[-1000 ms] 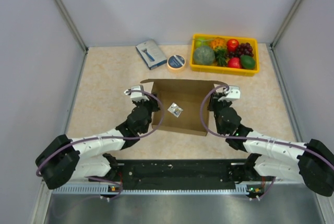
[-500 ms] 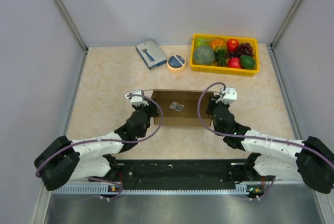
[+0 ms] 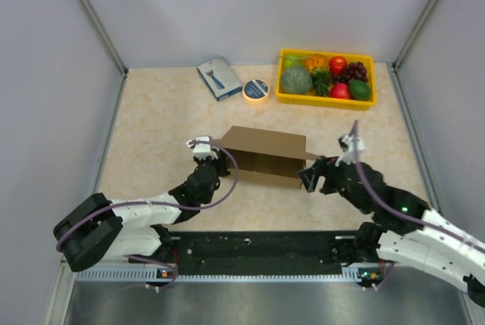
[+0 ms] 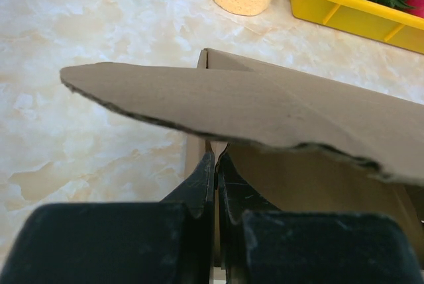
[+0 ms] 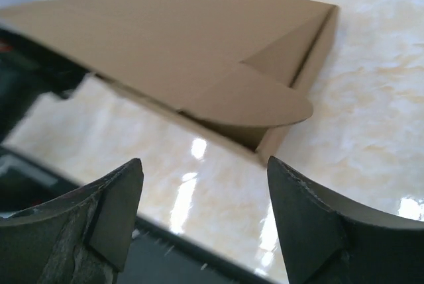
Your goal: Fold the paper box
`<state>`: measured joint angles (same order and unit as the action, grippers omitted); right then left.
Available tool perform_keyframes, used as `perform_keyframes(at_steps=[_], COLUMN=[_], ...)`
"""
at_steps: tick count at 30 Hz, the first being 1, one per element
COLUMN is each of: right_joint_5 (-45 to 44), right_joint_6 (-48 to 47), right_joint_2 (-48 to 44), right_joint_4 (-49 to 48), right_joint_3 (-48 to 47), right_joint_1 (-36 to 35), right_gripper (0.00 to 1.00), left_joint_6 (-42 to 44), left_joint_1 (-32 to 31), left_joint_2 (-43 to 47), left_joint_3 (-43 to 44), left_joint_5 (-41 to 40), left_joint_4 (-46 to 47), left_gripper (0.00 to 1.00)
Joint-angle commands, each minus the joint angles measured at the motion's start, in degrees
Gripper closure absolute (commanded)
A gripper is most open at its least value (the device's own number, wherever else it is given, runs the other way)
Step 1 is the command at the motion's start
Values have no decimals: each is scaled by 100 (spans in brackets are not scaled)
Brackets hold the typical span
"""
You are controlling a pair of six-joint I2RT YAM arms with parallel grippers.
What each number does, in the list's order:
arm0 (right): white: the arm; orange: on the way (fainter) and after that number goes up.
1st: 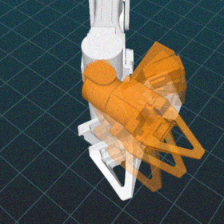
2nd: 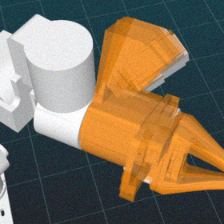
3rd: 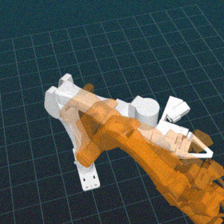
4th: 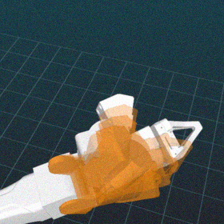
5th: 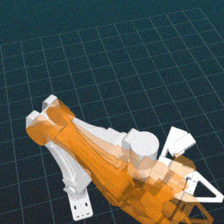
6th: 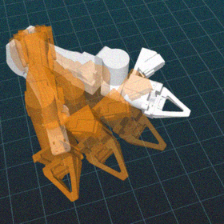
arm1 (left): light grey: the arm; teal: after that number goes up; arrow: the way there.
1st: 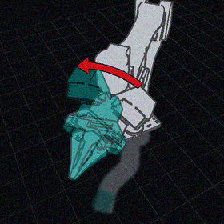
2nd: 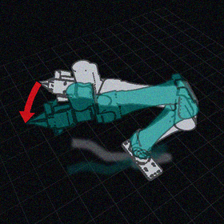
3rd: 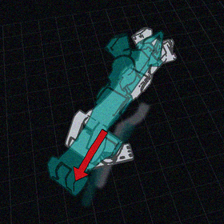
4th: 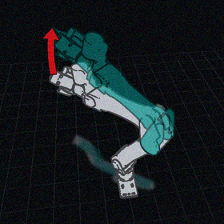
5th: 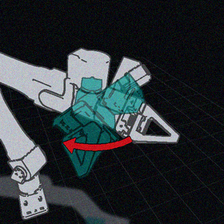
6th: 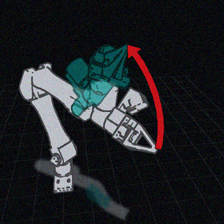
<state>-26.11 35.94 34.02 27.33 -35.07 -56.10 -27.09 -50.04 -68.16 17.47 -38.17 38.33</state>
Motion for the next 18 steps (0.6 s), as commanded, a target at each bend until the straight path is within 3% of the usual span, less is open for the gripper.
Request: perform_keyframes(at_steps=[1,4,6,9,10,11,15,18], right_joint_5=[1676,2107,2337,3661,4318,4612,6000,6267], right_joint_6=[387,326,186,306,491,701,1817,2293], right_joint_2=[-827,-328,593,1974,2194,2432,4028,4559], right_joint_4=[2283,2130,1856,813,391,-675,-2480,-3993], right_joint_3=[-1220,-2081,-2634,-3356,-3314,-3200,-2866,-2251], right_joint_1=[-95,-86,-16,808,1037,1422,1690,1681], right_gripper=[24,19,16,19,21,22,37,39], left_joint_6=[-7,-7,-15,-95,-95,-103,-147,-261], left_joint_1=[-23,-32,-32,-32,-32,-41,-41,-41], left_joint_2=[-66,-92,-101,-92,-101,-101,-162,-128], left_joint_3=[-113,-113,-104,-104,-104,-87,-51,-42], left_joint_5=[-67,-111,-111,-85,-68,-67,-111,-137], left_joint_4=[-159,-168,-203,-291,-308,-326,-483,-747], left_gripper=[100,100,100,100,100,100,100,92])
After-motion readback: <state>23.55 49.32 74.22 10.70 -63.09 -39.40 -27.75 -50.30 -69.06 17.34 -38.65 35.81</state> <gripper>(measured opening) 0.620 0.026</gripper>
